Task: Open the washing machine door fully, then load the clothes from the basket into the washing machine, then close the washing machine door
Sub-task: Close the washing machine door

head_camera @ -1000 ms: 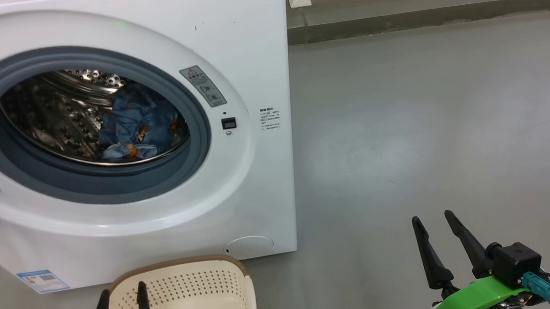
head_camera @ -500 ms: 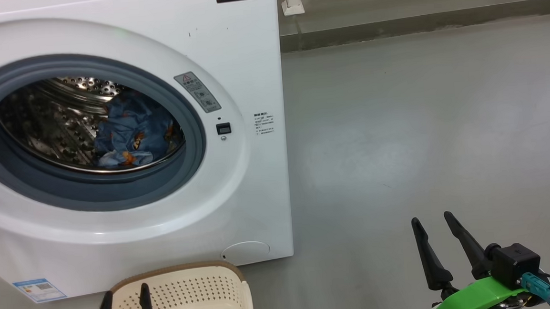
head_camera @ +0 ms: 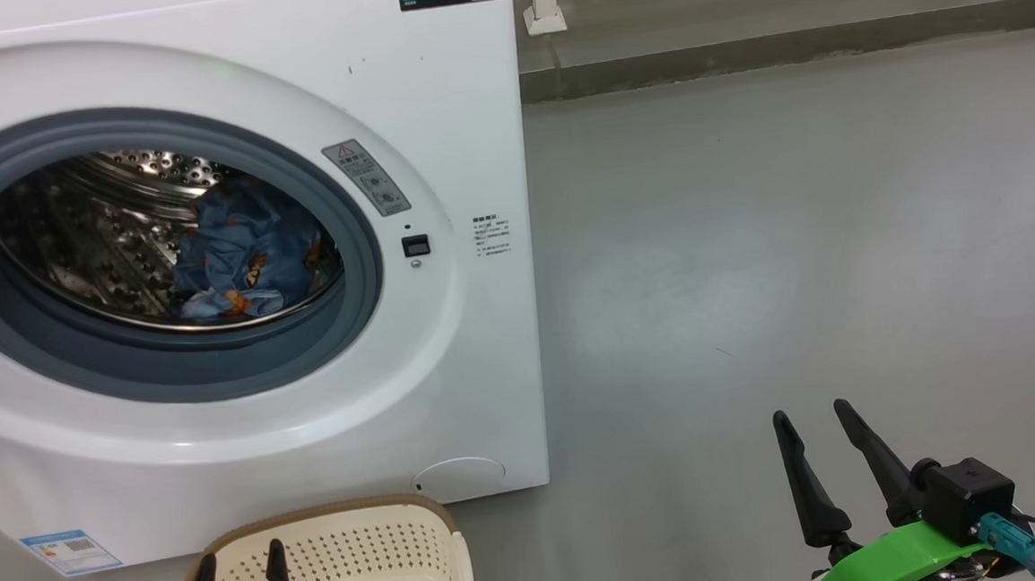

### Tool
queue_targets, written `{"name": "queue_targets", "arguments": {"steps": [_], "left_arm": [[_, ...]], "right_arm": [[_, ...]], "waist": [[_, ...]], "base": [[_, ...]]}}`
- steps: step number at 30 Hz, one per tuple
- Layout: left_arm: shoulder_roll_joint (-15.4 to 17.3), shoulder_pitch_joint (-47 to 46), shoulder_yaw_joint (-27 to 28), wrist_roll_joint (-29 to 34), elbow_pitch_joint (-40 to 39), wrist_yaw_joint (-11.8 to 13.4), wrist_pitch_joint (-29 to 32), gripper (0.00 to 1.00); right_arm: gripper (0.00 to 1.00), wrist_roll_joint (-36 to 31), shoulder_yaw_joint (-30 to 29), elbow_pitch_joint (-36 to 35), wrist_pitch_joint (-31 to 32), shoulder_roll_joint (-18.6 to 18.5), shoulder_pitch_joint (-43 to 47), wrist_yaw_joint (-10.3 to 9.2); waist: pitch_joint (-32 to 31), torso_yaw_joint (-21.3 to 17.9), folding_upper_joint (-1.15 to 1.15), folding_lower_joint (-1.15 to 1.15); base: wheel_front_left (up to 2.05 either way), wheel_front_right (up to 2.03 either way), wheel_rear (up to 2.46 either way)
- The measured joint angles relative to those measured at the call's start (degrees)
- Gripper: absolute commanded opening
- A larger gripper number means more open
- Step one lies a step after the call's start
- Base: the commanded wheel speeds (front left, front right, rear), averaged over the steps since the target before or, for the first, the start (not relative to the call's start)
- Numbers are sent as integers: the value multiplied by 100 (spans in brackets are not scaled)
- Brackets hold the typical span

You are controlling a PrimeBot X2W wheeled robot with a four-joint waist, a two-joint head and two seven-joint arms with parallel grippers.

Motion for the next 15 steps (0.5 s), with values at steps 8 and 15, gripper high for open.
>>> {"name": "queue_targets", "arguments": {"steps": [8, 15], "left_arm": [[0, -1, -1, 4, -1, -21, 0, 100], [0, -1, 21, 4, -3, -62, 0, 100]], "right_arm": [[100, 0, 13, -5, 0, 0, 0, 0], [100, 0, 22, -5, 0, 0, 0, 0]], "waist": [[23, 25, 0, 0], [36, 44, 0, 0]], "base": [[0, 0, 0], [0, 0, 0]]}}
